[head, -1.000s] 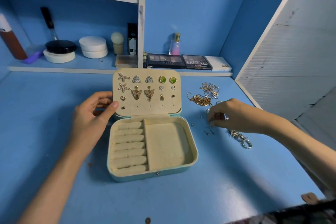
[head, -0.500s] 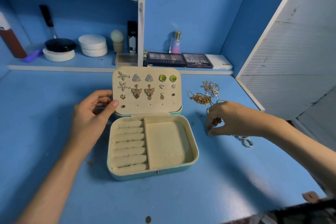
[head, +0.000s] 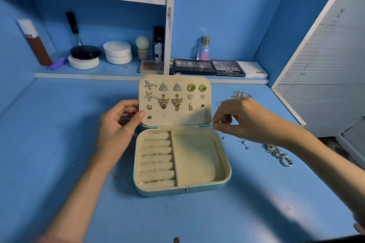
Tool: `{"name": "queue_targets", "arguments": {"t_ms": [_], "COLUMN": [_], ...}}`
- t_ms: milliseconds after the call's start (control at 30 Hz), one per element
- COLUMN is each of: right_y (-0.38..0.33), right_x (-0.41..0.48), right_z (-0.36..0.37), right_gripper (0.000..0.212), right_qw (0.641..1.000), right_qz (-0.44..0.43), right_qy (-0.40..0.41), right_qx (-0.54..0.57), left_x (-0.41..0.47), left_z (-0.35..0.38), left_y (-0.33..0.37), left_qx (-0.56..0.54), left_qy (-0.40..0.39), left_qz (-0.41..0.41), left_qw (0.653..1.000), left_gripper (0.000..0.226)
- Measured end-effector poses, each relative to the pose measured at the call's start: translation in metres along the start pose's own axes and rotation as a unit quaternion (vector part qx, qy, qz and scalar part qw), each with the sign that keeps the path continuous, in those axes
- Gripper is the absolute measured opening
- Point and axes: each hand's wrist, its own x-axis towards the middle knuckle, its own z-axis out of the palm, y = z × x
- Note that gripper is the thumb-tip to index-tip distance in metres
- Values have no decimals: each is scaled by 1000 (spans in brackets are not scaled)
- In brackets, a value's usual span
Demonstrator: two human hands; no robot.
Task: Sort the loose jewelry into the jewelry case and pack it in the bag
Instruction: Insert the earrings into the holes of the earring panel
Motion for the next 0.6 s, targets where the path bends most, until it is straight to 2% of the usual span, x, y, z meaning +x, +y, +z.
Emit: {"name": "queue_targets", "arguments": {"t_ms": [167,333,467,600], "right_y": [-32,-45,-49,-52], "right_x": [30,48,55,59], "right_z": [27,40,43,44], "right_gripper": [13,8,7,6], "right_qw": [996,994,995,996], "right_qz": [-59,-72,-62,-50], "right_qy": [66,84,80,76], "right_qx": [13,2,-2,-3], "left_x": [-1,-1,0,0], "left_z": [1,0,1,1], "left_y": [1,0,1,-1], "left_qx": [6,16,-2,1], "left_qy": [8,5,9,5], "left_qz": [-1,2,-9,-1], "left_qw": [1000,1000,1000,1000], "left_gripper": [32,30,18,22]}}
